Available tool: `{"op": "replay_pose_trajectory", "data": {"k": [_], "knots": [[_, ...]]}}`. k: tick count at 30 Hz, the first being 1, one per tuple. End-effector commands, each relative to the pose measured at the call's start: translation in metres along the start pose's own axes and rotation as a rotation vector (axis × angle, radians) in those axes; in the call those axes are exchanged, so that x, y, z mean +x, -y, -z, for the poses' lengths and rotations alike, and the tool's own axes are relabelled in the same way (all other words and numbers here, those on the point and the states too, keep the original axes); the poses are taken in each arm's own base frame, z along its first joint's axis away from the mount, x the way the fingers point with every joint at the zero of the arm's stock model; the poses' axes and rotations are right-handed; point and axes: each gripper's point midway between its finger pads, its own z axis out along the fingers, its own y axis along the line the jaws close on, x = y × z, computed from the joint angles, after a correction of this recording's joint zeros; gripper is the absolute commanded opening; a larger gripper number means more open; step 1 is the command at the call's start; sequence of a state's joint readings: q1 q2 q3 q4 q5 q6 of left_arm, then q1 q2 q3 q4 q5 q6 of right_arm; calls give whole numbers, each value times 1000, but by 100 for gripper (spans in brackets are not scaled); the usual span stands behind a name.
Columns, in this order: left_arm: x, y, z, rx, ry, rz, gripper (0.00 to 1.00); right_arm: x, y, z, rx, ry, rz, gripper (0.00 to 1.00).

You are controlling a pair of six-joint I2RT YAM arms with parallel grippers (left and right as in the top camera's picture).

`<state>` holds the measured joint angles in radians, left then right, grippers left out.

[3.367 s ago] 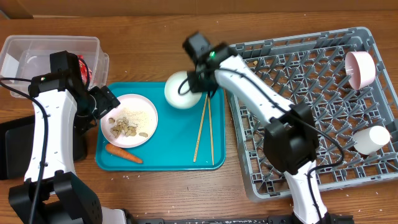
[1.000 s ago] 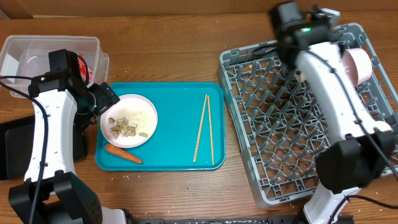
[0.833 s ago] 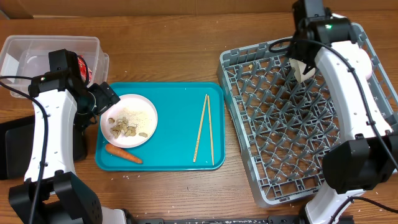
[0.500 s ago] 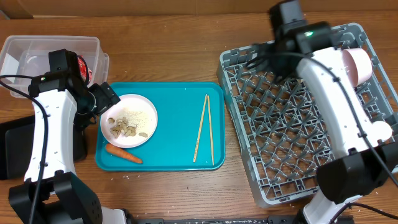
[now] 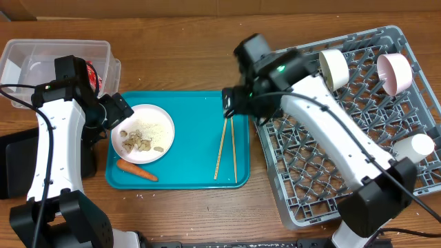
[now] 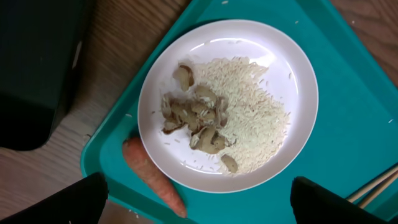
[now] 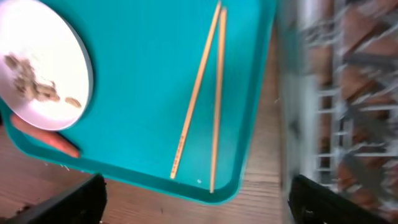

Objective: Sort waste into correct bins and load items into the dishwasher
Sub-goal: 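Move the right gripper to the tray and grasp one wooden chopstick, then carry the chopstick with the right gripper and drop it into the rack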

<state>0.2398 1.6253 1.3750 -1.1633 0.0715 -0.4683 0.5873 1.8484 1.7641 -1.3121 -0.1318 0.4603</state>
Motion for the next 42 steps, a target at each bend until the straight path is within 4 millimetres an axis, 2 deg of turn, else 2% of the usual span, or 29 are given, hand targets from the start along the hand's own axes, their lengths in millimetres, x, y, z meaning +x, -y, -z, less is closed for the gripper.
{"op": "replay_pose_trajectory", "data": {"k": [1, 6, 14, 20, 22, 23, 25, 29, 35, 39, 40, 42], "knots": [[2, 1, 7, 12, 8, -19, 96, 27, -15, -22, -14, -54, -29, 91], [4, 0, 7, 7, 0, -19, 96, 49, -25, -60, 10, -107, -30, 87], [9, -3, 5, -5, -25, -17, 96, 71, -36, -118, 51, -163, -91, 69], [11, -5, 3, -12, -32, -17, 96, 84, -20, -162, 149, -236, -159, 66], [12, -6, 2, -13, -35, -16, 96, 85, -15, -171, 176, -239, -171, 65], [12, -6, 2, -13, -35, -16, 96, 85, -12, -174, 190, -238, -179, 63], [12, -5, 2, -12, -34, -16, 96, 83, -6, -178, 220, -223, -174, 54], [12, -5, 2, -13, -34, -16, 96, 80, 2, -180, 261, -200, -168, 31], [12, -6, 2, -13, -34, -16, 96, 82, 4, -178, 270, -210, -165, 14], [12, -5, 2, -13, -34, -17, 96, 81, 2, -177, 258, -214, -103, 11], [12, -5, 2, -13, -34, -17, 96, 80, 1, -176, 254, -216, -77, 4], [12, -5, 2, -13, -34, -17, 96, 77, -1, -170, 250, -220, -39, 4]]}}
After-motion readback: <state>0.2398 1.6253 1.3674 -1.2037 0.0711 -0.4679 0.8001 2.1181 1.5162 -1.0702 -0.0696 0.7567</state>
